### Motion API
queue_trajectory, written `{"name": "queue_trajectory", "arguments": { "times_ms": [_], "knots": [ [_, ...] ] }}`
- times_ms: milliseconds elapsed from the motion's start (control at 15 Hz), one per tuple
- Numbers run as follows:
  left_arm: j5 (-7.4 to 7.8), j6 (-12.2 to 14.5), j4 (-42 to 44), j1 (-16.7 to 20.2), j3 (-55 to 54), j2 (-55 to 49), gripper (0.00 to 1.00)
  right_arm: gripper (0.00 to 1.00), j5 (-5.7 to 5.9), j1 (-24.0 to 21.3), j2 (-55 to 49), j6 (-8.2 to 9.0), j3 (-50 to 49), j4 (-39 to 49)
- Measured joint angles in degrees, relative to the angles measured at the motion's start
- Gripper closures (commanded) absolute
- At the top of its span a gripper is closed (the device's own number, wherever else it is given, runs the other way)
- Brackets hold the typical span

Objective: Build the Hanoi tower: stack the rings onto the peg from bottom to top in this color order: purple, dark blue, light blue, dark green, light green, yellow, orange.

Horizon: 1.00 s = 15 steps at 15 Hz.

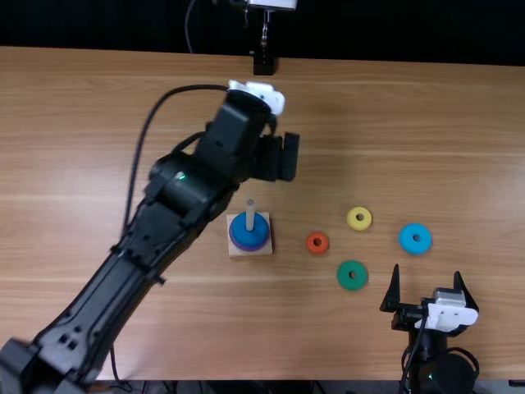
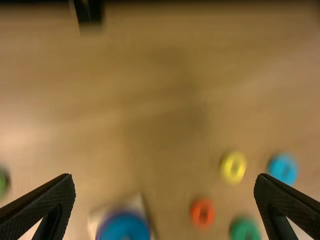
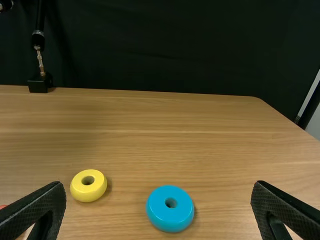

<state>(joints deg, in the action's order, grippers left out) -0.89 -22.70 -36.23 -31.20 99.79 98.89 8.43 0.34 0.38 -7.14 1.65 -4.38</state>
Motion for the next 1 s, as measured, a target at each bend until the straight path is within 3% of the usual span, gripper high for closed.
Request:
{"name": "queue_trajectory", "arguments": {
  "times_ms": [133, 333, 533, 800, 933, 1000],
  "knots": [
    [-0.07, 0.0, 13.6, 3.3, -10.8, -9.8, 0.00, 0.00, 0.00, 0.0, 0.0, 0.00, 0.0, 0.0],
    [-0.15, 0.0, 28.2, 12.0, -29.6, -24.6, 0.00, 0.00, 0.00, 0.0, 0.0, 0.00, 0.0, 0.0],
    [-0.31, 0.1, 30.0, 20.3, -46.7, -38.0, 0.00, 0.00, 0.00, 0.0, 0.0, 0.00, 0.0, 0.0],
    [-0.22, 0.2, 30.1, 27.6, -66.8, -59.1, 0.00, 0.00, 0.02, 0.0, 0.0, 0.02, 0.0, 0.0],
    [0.09, 0.3, 30.0, 29.7, -75.3, -67.8, 0.00, 0.00, 0.00, 0.0, 0.0, 0.00, 0.0, 0.0],
    [1.05, 1.1, 30.3, 29.7, -79.3, -71.7, 0.00, 0.00, 0.00, 0.0, 0.0, 0.02, 0.0, 0.0]
  ]
}}
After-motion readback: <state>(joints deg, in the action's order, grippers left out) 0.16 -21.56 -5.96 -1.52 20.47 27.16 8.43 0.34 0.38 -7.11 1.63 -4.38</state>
